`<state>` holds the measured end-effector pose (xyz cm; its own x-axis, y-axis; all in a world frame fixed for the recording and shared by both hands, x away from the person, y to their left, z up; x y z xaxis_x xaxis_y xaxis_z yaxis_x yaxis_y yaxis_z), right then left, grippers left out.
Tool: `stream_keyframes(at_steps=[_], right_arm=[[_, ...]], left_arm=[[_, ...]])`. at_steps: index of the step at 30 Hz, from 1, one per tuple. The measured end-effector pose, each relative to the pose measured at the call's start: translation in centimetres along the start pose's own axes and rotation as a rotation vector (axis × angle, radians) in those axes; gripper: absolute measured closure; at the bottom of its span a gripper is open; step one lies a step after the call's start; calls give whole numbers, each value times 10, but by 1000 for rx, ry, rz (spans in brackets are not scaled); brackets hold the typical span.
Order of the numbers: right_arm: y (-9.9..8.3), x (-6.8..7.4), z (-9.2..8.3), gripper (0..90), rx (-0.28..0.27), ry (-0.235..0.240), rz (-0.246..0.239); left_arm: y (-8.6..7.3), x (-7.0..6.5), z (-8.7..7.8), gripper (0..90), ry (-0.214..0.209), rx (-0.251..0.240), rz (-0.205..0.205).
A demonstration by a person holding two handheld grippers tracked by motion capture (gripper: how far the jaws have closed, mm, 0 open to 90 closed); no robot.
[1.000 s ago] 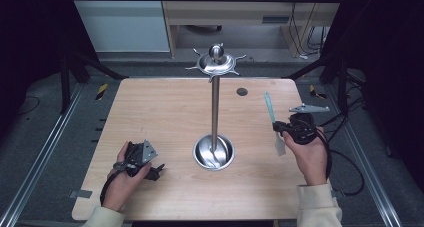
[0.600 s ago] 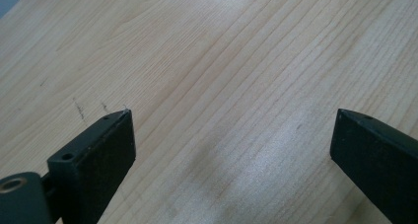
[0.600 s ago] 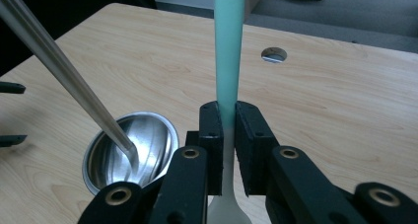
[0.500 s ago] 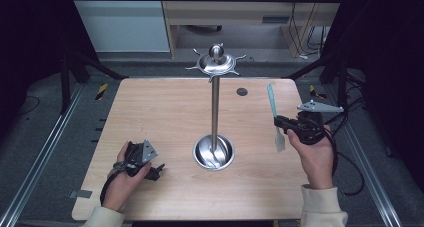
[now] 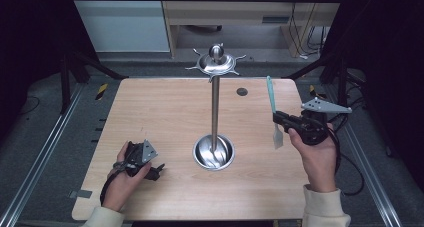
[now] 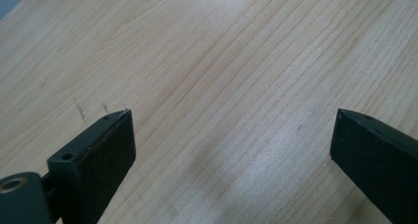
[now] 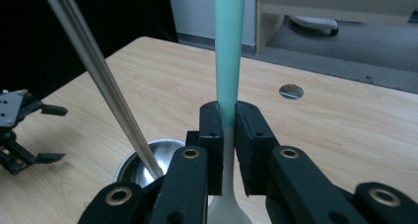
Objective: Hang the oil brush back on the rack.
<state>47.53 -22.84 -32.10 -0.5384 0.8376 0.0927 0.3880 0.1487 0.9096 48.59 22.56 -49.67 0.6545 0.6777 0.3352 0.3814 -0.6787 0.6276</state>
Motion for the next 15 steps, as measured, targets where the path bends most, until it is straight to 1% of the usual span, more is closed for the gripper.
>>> stream_keyframes(at_steps=[1,2,7,9,10,15], right_arm=[[1,0,-1,823,-7,13,1],[2,2,-2,823,-25,28,7],[4,5,-5,823,-42,37,5],[6,6,-7,823,-56,43,-7],[8,8,-9,823,-71,51,-11],[10,10,-12,823,-82,67,-11]], left_arm=[[0,0,0,31,0,0,0],[0,0,0,31,1,0,0],[0,0,-1,31,-1,3,1],[0,0,0,31,-2,2,-1],[0,-1,0,31,-2,2,0],[0,0,0,31,-1,2,2]])
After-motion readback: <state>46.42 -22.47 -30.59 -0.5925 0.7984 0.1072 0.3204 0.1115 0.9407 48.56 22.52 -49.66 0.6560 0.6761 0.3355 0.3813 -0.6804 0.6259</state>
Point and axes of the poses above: each handheld gripper's, and its own axes: z roughly forward along the jaws, y roughly out of its top, x roughly to its left, the point moved 2 cm from there along z, roughly forward along the jaws, and after that the axes turned 2 degrees about -z, right-handed, at the moved point
